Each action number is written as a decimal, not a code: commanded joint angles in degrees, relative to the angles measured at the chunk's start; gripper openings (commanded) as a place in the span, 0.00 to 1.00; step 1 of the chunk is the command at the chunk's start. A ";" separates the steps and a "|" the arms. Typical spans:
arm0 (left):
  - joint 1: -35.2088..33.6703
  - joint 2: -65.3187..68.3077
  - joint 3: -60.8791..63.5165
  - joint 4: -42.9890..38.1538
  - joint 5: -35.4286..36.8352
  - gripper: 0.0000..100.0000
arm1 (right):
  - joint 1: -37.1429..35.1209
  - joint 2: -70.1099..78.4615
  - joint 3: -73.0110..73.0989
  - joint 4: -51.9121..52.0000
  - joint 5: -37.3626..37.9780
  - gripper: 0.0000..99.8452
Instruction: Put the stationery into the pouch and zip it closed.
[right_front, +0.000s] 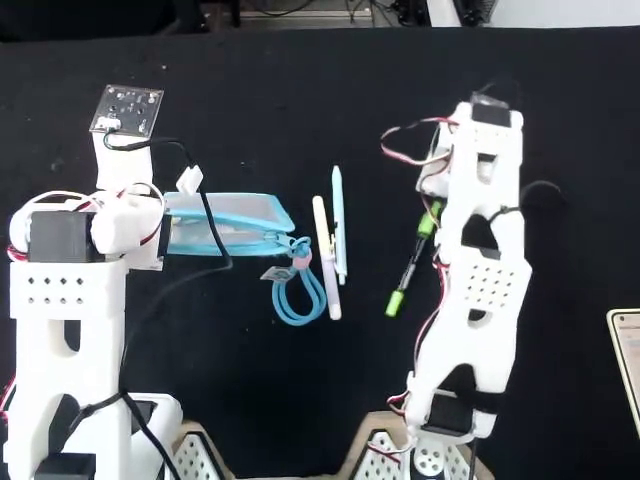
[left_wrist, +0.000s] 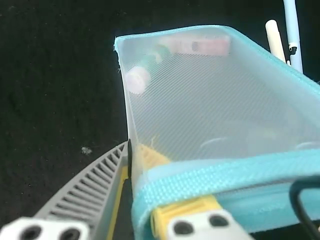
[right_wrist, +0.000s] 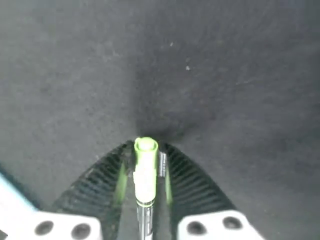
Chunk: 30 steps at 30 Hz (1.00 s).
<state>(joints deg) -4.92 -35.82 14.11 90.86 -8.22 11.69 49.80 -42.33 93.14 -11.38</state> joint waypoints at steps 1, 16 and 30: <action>0.75 0.00 -0.92 0.09 0.44 0.03 | -0.79 -0.75 -7.25 4.66 5.63 0.01; 0.75 0.00 -0.92 0.09 0.44 0.03 | -9.85 -5.58 1.98 4.84 25.41 0.01; 0.75 0.00 0.48 -0.26 0.44 0.03 | -11.52 -20.26 33.71 -16.79 32.26 0.02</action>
<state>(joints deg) -4.92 -35.82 14.11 90.86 -8.22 1.67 34.86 -11.65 79.87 20.35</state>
